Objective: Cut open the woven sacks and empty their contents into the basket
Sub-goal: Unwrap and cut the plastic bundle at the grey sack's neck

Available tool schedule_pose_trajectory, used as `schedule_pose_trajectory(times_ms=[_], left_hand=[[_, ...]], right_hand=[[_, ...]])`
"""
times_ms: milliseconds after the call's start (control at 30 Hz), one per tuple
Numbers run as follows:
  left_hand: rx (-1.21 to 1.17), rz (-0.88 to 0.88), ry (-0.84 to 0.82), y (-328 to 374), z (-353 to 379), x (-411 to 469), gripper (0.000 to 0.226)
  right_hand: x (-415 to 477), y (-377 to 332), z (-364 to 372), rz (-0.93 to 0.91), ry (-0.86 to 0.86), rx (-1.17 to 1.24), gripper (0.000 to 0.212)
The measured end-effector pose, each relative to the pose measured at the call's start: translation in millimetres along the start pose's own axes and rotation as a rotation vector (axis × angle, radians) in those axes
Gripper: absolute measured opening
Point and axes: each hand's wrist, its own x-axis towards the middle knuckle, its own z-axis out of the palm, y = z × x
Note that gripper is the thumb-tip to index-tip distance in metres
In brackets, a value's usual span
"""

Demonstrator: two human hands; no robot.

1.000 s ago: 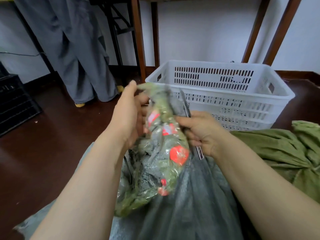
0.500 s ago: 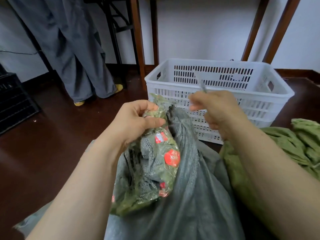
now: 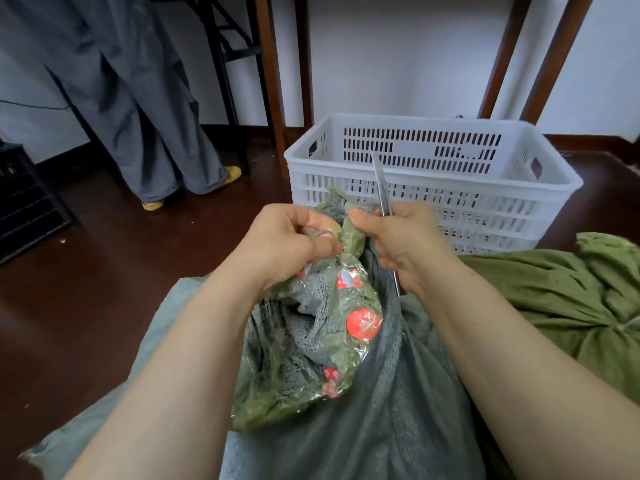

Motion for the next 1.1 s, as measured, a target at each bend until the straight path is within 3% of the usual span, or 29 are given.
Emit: schedule_pose_trajectory(times_ms=[67,133,200,367,500,700,900,1100], left_hand=[[0.011,-0.055,-0.040,-4,-1,-3,0.013],[-0.017,-0.060,-0.017,-9,0,-3,0.027],[-0.060,-0.059,0.060,-9,2,-3,0.025],[-0.242,-0.186,0.110,-12,-3,4,0.029],[-0.176,-0.113,0.114,-7,-6,3,0.006],[-0.041,0.062,0.168,3,-19,-2,0.023],[-0.075,0.047,0.132,13,-26,-9,0.007],[0.121,0.186,0.151,11,-31,-6,0.005]], right_hand=[[-2,-3,-3,0.011,-0.086,-0.112,0.031],[-5,-11,-6,0.019,-0.169,-0.256,0.059],[-9,-22,-12,0.021,-0.187,-0.431,0.077],[-17,-53,-34,-0.044,-0.209,-0.544,0.032],[-28,-56,-28,-0.084,-0.288,-0.693,0.015],[-34,-44,-8,-0.153,-0.381,-0.729,0.020],[-38,-43,1,-0.174,-0.405,-0.796,0.029],[-38,-44,2,-0.157,-0.402,-0.846,0.028]])
